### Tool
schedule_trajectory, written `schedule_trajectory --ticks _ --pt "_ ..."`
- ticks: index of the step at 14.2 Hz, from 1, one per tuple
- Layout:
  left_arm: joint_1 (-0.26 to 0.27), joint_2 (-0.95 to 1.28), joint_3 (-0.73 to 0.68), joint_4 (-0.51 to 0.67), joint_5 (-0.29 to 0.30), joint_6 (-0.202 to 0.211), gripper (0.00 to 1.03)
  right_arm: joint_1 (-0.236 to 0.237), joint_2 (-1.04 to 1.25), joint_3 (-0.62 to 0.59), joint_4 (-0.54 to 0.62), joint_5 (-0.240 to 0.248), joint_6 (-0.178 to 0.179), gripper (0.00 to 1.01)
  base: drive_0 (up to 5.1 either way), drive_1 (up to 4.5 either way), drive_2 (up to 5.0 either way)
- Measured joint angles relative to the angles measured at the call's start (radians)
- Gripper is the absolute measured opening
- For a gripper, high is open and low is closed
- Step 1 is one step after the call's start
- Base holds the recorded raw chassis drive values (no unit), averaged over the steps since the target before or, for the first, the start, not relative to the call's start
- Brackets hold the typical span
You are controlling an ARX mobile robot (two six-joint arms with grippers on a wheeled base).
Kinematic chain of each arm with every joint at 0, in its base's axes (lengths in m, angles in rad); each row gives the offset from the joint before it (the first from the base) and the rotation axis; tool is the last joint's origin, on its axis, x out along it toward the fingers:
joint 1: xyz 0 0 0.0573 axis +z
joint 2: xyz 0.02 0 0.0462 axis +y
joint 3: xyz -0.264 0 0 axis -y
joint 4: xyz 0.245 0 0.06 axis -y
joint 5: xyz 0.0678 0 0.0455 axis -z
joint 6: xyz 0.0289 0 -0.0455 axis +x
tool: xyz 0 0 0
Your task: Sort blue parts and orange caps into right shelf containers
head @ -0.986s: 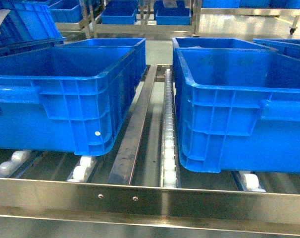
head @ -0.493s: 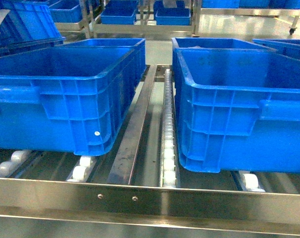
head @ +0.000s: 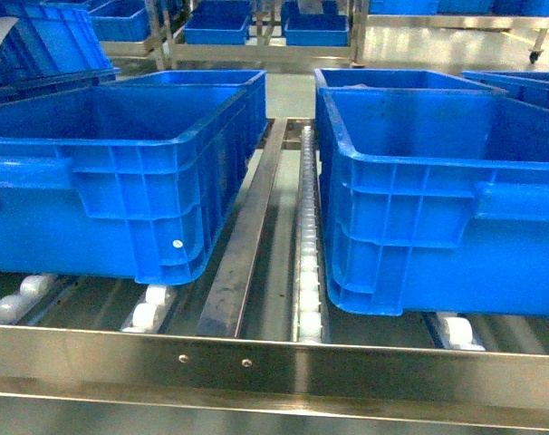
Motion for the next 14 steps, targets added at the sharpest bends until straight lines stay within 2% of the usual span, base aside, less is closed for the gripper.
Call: schedule_trajectory --ticks 14 --pt "0.0 0.0 0.0 0.0 0.0 0.0 0.44 0.0 0.0 0.0 0.001 0.0 0.0 0.43 0.0 0.0 0.0"
